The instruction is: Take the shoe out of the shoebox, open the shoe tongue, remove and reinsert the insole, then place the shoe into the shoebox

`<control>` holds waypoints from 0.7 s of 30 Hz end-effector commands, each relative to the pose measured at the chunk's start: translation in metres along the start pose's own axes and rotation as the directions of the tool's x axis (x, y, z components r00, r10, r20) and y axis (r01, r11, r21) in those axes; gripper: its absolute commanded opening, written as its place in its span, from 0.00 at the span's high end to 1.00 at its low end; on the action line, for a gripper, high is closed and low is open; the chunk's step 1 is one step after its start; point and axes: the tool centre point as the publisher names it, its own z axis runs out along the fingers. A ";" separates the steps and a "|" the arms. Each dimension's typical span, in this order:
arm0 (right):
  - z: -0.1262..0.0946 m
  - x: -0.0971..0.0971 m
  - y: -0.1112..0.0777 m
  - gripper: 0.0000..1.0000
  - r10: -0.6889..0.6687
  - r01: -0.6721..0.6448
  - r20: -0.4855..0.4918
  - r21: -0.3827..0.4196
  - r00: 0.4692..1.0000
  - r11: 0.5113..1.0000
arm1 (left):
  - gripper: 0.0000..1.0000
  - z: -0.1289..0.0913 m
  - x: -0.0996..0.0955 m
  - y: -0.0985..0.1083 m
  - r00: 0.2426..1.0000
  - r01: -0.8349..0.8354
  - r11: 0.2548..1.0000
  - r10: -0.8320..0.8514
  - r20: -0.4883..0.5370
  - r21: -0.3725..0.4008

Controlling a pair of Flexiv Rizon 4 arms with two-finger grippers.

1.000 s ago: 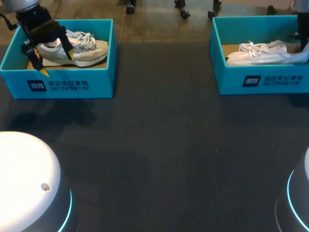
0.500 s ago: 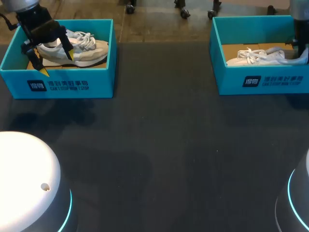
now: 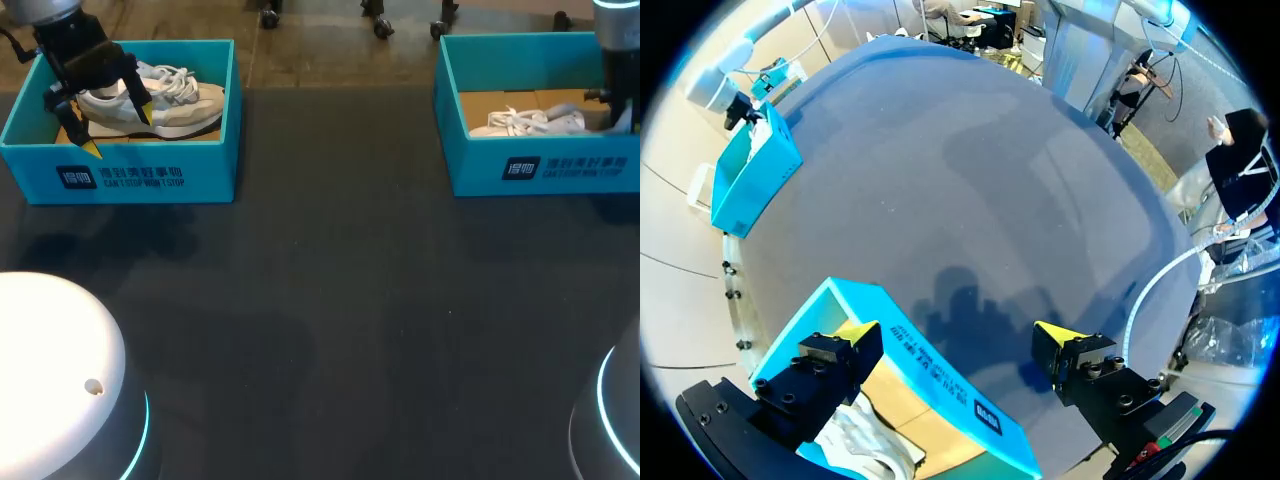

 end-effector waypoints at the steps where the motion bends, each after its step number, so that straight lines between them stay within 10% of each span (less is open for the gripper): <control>1: 0.009 0.007 0.003 1.00 -0.003 0.003 0.006 0.005 1.000 1.000 | 0.00 0.000 0.001 0.000 1.000 0.000 1.000 0.000 -0.001 -0.002; 21: 0.022 0.008 0.017 1.00 0.062 -0.063 0.010 0.065 0.998 0.996 | 0.00 0.000 0.001 0.000 1.000 0.000 1.000 0.000 -0.001 -0.002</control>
